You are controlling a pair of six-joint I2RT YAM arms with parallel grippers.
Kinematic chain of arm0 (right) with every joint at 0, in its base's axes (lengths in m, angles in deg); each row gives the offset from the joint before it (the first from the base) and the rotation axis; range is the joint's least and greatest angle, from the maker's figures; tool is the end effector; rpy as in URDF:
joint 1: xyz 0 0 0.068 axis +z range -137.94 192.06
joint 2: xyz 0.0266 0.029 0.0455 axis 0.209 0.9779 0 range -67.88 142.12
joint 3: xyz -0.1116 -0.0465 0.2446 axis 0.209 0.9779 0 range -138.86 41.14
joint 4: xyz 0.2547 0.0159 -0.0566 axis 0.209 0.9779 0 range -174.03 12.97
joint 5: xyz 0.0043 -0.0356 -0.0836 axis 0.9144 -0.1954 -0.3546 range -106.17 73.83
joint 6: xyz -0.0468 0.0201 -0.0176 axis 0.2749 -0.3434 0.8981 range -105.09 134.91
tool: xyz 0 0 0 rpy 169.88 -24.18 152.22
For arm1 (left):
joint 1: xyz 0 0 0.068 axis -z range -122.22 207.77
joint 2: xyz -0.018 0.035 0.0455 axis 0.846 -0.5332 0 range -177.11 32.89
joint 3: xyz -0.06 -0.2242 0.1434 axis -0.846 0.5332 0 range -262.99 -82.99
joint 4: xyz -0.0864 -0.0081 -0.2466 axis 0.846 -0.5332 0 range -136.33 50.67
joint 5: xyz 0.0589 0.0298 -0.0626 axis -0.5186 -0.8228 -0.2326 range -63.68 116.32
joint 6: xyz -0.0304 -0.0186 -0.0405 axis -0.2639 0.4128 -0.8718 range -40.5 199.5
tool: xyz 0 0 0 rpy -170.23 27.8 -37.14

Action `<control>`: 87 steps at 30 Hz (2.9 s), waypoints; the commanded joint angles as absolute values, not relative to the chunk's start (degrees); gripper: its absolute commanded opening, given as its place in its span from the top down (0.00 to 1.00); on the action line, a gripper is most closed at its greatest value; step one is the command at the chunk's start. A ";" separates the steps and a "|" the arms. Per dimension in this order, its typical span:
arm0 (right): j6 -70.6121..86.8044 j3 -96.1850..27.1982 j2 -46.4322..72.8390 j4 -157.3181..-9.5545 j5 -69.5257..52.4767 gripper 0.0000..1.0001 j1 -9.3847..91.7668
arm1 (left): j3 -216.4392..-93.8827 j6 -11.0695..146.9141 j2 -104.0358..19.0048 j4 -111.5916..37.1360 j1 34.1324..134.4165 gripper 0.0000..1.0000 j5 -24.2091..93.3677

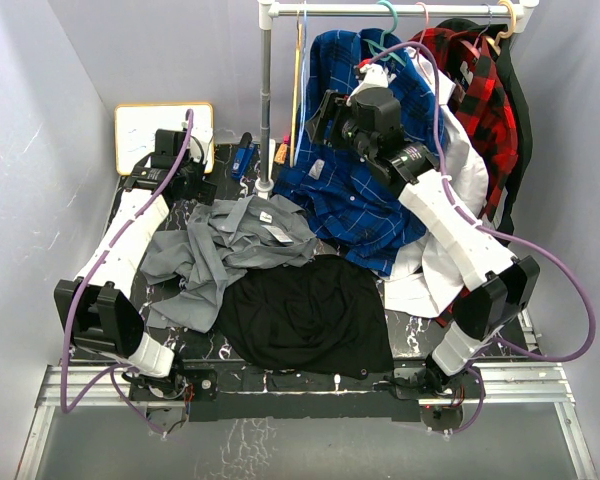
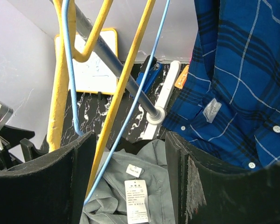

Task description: Place the shirt on the hanger

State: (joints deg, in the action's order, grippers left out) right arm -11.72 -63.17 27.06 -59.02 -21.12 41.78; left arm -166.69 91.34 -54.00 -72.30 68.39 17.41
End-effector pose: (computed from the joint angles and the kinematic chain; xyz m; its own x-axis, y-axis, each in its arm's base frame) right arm 0.3316 0.1857 0.4462 -0.3982 0.2868 -0.8713 -0.2719 0.8702 0.4108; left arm 0.3371 -0.0576 0.3590 -0.5555 0.3103 -0.7715 0.1768 0.9506 0.2551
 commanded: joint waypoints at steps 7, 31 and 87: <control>-11.26 -62.83 22.72 -63.72 -21.10 0.42 41.37 | -166.83 90.64 -51.92 -73.57 68.05 0.08 18.56; -12.95 -67.89 28.27 -65.65 -17.38 0.42 41.41 | -166.75 90.24 -53.15 -74.69 68.14 0.09 19.69; -6.93 -81.07 32.26 -61.12 -19.06 1.00 40.19 | -154.03 90.27 -53.87 -70.27 88.27 1.00 14.85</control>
State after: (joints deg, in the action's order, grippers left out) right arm -8.77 -77.47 37.55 -58.97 -21.55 40.49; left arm -154.98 90.49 -51.77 -71.47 87.95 14.59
